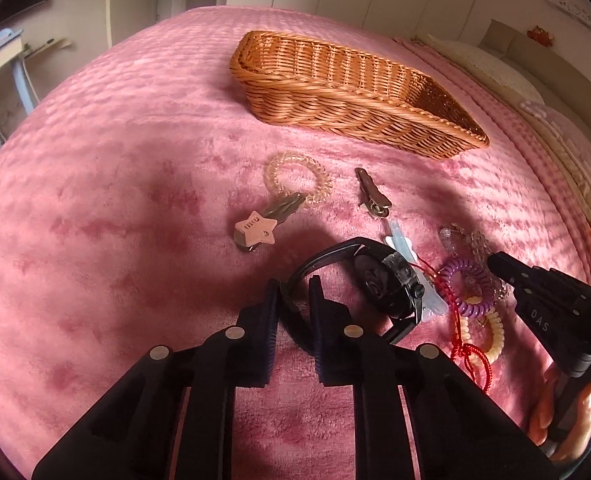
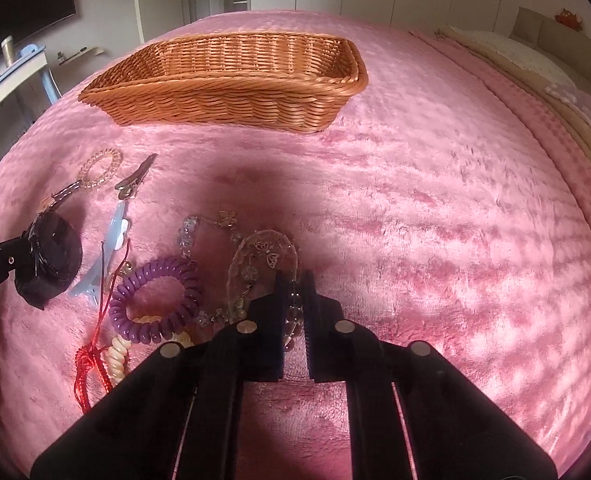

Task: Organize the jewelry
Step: 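Grasp the black watch with the left tool while the right tool grasps the clear bead bracelet, then carry the watch and bracelet over the wicker basket and open both tools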

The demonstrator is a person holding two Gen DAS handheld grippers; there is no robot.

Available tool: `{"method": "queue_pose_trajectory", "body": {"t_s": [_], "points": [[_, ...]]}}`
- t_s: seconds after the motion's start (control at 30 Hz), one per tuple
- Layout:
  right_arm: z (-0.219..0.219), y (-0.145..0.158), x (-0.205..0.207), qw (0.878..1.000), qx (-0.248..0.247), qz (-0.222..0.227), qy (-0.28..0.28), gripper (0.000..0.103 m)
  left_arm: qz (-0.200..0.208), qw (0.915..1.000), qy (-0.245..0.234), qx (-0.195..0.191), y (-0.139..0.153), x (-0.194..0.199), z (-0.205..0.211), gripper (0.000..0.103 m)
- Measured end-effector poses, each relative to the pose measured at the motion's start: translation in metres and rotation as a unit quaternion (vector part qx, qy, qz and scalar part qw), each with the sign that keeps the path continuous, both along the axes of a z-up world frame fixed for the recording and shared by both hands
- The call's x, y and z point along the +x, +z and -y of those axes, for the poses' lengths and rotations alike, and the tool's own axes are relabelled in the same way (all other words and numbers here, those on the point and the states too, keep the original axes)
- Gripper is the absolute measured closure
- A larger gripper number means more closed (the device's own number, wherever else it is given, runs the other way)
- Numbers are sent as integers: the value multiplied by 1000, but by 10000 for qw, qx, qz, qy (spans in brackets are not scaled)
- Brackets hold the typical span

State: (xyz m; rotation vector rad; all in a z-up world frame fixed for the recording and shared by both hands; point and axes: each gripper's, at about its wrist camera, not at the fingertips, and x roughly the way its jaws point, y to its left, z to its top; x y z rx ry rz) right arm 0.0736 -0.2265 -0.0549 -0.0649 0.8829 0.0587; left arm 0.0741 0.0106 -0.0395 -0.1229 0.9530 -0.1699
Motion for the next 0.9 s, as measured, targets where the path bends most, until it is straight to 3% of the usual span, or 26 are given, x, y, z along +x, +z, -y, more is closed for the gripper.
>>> {"method": "queue_pose_trajectory", "body": {"t_s": [0.3, 0.53, 0.73, 0.9], "points": [[4, 36, -22, 9986, 367, 364, 122, 97, 525, 9984, -52, -202, 25, -17, -1, 94], [-6, 93, -26, 9946, 506, 821, 392, 97, 867, 9958, -216, -203, 65, -8, 3, 94], [-5, 146, 10, 9878, 908, 1116, 591, 97, 1169, 9928, -265, -65, 101, 35, 11, 94], [-17, 160, 67, 9867, 967, 1143, 630, 97, 1181, 9929, -140, -70, 105, 101, 18, 94]]}}
